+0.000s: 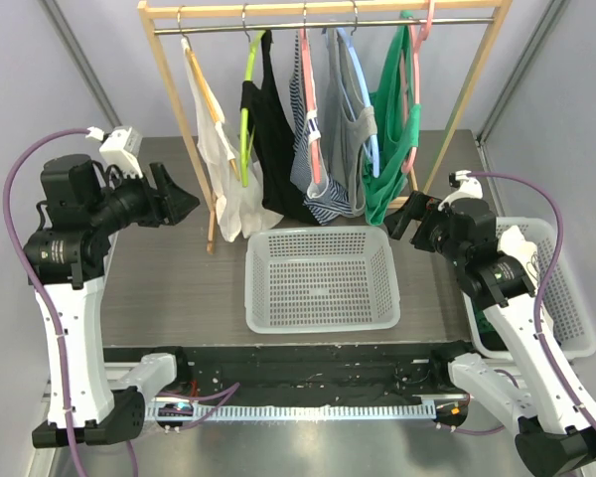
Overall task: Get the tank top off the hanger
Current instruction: Pick up the hanger from the clothesline.
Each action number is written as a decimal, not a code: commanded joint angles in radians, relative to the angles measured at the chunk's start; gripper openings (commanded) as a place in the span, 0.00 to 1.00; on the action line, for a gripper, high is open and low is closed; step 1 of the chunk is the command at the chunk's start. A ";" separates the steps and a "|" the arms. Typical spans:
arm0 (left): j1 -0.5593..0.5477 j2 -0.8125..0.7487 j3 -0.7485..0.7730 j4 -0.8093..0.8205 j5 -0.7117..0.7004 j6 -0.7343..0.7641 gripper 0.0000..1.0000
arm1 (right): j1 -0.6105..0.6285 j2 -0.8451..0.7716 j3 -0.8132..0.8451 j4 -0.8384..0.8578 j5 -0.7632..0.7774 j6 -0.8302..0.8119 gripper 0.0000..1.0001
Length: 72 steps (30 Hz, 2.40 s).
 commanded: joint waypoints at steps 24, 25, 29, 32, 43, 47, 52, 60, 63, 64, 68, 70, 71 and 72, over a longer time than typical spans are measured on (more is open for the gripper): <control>-0.127 0.320 0.517 0.274 -0.147 -0.101 0.93 | 0.005 -0.007 -0.007 0.056 0.008 0.006 1.00; -0.149 0.343 0.531 0.295 -0.176 -0.104 0.93 | 0.005 -0.022 -0.013 0.057 0.008 0.011 1.00; -0.290 0.409 0.589 0.363 -0.340 -0.083 0.94 | 0.005 -0.036 -0.027 0.054 0.010 0.015 1.00; -0.322 0.463 0.632 0.373 -0.515 -0.078 0.93 | 0.005 -0.042 -0.019 0.042 0.016 0.014 1.00; -0.393 0.541 0.624 0.393 -0.777 -0.040 0.88 | 0.004 -0.059 -0.041 0.045 0.012 0.031 1.00; -0.398 0.558 0.612 0.398 -0.822 -0.034 0.78 | 0.005 -0.065 -0.032 0.048 0.008 0.034 1.00; -0.398 0.555 0.554 0.395 -0.856 -0.005 0.71 | 0.005 -0.074 -0.024 0.037 0.008 0.031 1.00; -0.405 0.550 0.496 0.390 -0.882 0.029 0.59 | 0.005 -0.081 -0.030 0.043 -0.008 0.040 0.99; -0.405 0.549 0.497 0.387 -0.888 0.037 0.33 | 0.005 -0.090 -0.036 0.047 -0.013 0.040 0.98; -0.405 0.546 0.497 0.387 -0.885 0.038 0.24 | 0.004 -0.091 -0.039 0.048 -0.012 0.040 0.98; -0.407 0.527 0.497 0.387 -0.871 0.044 0.10 | 0.005 -0.093 -0.044 0.047 -0.011 0.037 0.96; -0.407 0.518 0.497 0.383 -0.868 0.055 0.03 | 0.005 -0.091 -0.044 0.048 -0.013 0.035 0.95; -0.405 0.515 0.497 0.384 -0.865 0.060 0.01 | 0.004 -0.091 -0.041 0.050 -0.015 0.035 0.94; -0.407 0.510 0.497 0.384 -0.860 0.070 0.00 | 0.005 -0.093 -0.041 0.051 -0.016 0.035 0.93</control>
